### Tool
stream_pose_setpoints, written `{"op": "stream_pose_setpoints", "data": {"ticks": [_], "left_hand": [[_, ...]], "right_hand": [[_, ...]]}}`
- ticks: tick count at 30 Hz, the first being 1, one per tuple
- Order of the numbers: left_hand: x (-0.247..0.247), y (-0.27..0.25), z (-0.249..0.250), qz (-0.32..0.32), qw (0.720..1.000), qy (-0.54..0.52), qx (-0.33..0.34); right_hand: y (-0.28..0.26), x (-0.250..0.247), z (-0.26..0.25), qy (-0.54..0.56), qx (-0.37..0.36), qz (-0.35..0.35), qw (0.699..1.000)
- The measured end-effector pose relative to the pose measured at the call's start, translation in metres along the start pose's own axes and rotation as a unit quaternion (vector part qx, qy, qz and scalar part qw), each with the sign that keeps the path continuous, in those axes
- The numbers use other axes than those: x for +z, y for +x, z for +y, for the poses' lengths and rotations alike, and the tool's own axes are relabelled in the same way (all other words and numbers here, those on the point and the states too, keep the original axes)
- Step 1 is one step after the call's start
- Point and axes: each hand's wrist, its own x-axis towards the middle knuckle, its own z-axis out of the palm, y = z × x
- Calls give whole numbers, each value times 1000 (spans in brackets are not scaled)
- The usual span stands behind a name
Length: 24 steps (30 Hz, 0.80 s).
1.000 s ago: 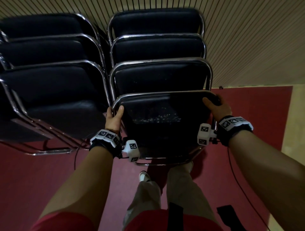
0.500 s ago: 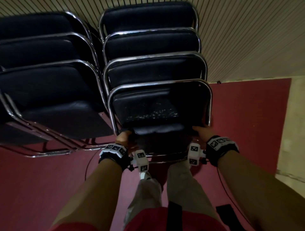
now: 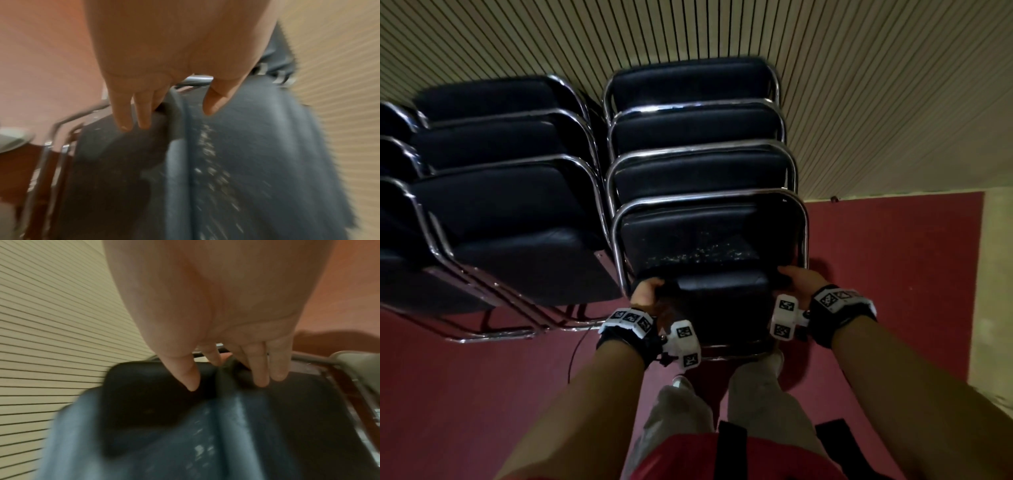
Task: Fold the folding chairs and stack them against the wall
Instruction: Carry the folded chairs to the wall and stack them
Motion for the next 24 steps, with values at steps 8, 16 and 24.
{"op": "stream_pose_setpoints", "data": {"ticks": [8,16,24], "left_hand": [[30,-48,53,-98,977,139,127],[28,-118,83,-191,908,203,312],[66,-208,2,-333,815,332,339]], "right_hand": [[-91,9,-17,80,-129,2,989],[-207,17,18,234,-293,84,923],[-301,-55,144,354,-331,223,846]]}}
